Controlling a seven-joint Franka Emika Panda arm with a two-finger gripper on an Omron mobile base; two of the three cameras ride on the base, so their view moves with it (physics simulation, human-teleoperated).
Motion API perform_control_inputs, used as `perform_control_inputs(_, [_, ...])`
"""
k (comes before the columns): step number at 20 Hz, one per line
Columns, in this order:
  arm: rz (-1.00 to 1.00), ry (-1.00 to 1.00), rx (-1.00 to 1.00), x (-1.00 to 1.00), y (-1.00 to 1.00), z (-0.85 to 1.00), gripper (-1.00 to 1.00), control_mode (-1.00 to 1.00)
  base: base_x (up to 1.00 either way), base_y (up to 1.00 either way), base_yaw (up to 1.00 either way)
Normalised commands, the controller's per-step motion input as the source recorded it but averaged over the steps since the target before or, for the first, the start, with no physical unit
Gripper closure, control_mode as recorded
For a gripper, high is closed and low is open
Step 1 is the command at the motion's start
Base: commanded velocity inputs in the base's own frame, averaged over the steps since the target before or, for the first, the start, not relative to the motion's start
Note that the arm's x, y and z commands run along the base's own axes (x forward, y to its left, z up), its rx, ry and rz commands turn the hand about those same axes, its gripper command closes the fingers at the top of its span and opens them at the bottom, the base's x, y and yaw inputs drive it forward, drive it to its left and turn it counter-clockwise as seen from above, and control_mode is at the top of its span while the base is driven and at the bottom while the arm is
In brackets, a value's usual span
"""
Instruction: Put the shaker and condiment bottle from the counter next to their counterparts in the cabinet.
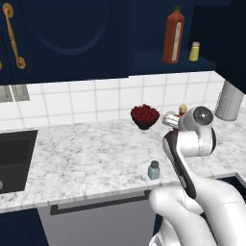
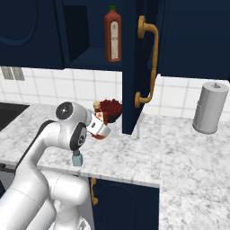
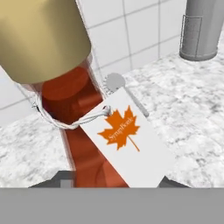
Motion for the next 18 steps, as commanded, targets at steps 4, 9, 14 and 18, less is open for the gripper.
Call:
perform_control_inputs(4, [0.13,-0.15,-0.01,-0.18,0.26,0.36,1.0,-1.0,0.0,0.0,0.0])
perform_control_inputs(9, [0.1,0.0,-0.03,0.0,0.13,0.45,1.0,-1.0,0.0,0.0,0.0])
perform_control_inputs(14, [0.1,0.0,-0.09,0.0,0.04,0.51,1.0,-1.0,0.0,0.0,0.0])
perform_control_inputs(18, [0.08,0.0,-0.09,0.0,0.0,0.5,1.0,-1.0,0.0,0.0,0.0])
